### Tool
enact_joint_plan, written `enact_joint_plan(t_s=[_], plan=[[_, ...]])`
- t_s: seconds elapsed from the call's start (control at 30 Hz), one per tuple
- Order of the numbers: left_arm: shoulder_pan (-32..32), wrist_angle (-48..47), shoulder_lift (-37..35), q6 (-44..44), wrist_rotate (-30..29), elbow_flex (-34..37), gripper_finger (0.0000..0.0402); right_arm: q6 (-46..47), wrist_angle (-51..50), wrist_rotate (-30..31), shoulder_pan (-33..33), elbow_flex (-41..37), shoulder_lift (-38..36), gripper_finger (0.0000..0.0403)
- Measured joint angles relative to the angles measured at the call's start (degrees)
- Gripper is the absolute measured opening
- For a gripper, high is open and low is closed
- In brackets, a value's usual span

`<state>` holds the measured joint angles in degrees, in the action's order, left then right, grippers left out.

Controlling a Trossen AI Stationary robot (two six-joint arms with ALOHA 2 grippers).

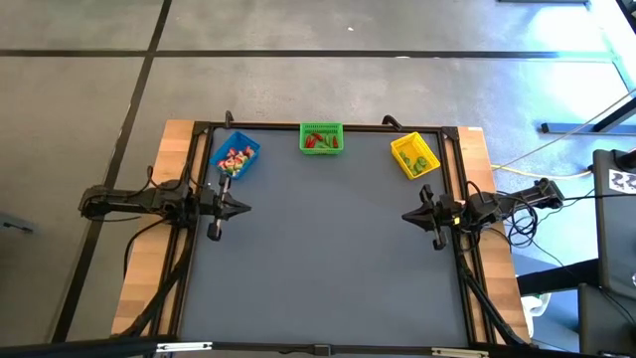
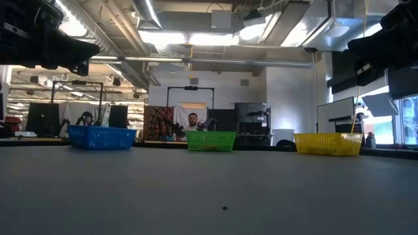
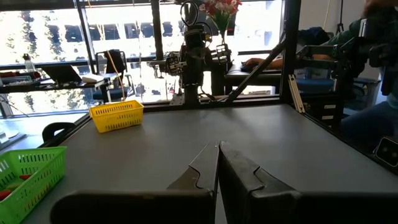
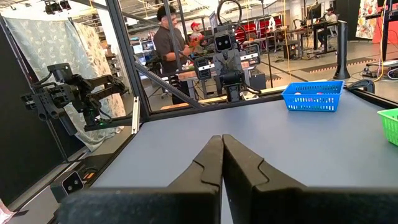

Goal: Sort produce into baskets
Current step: Return to Home Position

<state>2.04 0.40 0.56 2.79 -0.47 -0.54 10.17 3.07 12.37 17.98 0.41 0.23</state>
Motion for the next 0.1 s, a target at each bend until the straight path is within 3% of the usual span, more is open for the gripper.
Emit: enact_joint_plan(t_s=[0.1], plan=[[0.0,0.0,0.0,0.0,0.0,0.0,0.0006,0.0,0.0,0.01,0.0,0.0,0.0,0.0011]])
